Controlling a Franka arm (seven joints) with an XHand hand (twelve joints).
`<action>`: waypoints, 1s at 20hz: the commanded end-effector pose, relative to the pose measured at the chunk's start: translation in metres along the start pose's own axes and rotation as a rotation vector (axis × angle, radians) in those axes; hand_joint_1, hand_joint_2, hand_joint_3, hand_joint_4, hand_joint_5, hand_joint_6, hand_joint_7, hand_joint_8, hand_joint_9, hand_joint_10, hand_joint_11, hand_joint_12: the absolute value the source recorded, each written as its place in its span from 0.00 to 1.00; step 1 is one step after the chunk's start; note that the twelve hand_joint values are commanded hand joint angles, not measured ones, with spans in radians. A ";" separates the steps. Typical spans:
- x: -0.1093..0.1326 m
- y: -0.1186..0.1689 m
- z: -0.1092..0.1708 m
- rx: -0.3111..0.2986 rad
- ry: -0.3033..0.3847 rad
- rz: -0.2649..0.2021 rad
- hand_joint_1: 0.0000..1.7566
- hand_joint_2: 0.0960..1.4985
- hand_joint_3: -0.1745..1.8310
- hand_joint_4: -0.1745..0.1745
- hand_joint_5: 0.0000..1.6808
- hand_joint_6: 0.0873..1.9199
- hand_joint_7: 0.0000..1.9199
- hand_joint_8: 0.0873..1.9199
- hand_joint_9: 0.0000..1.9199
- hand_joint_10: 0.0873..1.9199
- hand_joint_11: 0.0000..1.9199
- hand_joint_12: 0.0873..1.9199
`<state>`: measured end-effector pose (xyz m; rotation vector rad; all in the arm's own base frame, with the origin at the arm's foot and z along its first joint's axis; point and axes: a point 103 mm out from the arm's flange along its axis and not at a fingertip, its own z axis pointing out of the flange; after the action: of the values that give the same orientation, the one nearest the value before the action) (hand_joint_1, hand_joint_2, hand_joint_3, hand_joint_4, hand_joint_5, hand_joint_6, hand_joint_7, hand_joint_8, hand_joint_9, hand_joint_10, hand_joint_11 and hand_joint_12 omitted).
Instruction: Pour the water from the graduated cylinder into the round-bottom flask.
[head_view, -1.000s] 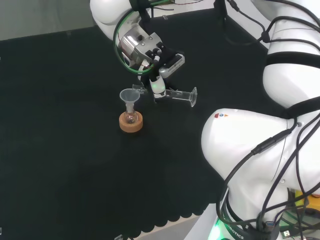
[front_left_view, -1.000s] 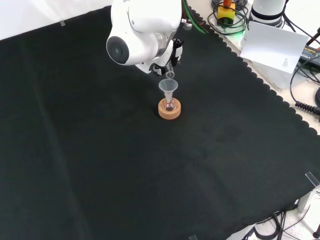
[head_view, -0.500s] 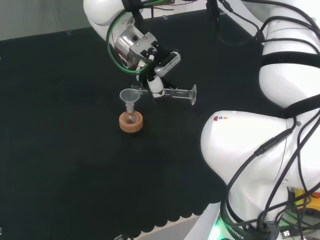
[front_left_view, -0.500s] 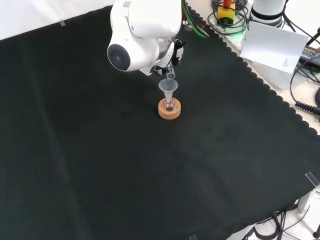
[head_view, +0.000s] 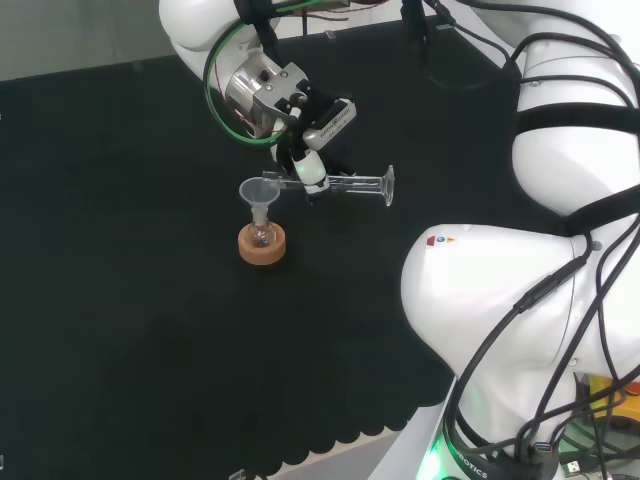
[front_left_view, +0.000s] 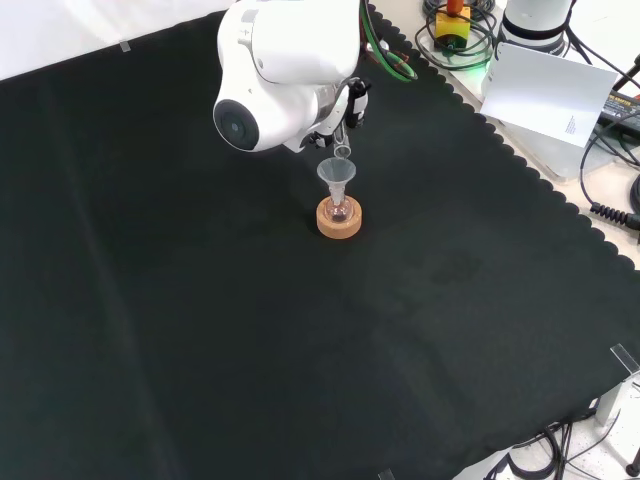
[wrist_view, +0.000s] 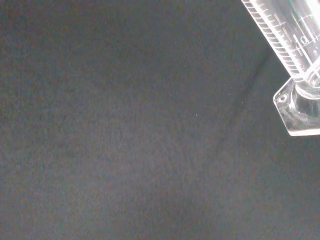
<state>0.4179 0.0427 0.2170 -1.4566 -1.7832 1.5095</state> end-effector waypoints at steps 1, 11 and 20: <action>0.001 -0.002 0.000 0.002 -0.006 0.006 0.71 0.76 0.09 0.00 0.52 0.57 0.47 0.57 0.73 0.00 0.61 0.39; 0.004 -0.006 -0.005 0.030 -0.024 0.029 0.71 0.76 0.09 0.00 0.53 0.57 0.48 0.57 0.73 0.00 0.61 0.39; 0.005 -0.008 -0.009 0.037 -0.042 0.047 0.71 0.75 0.09 0.00 0.53 0.57 0.48 0.57 0.74 0.00 0.62 0.39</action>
<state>0.4188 0.0511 0.2245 -1.4650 -1.7530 1.5857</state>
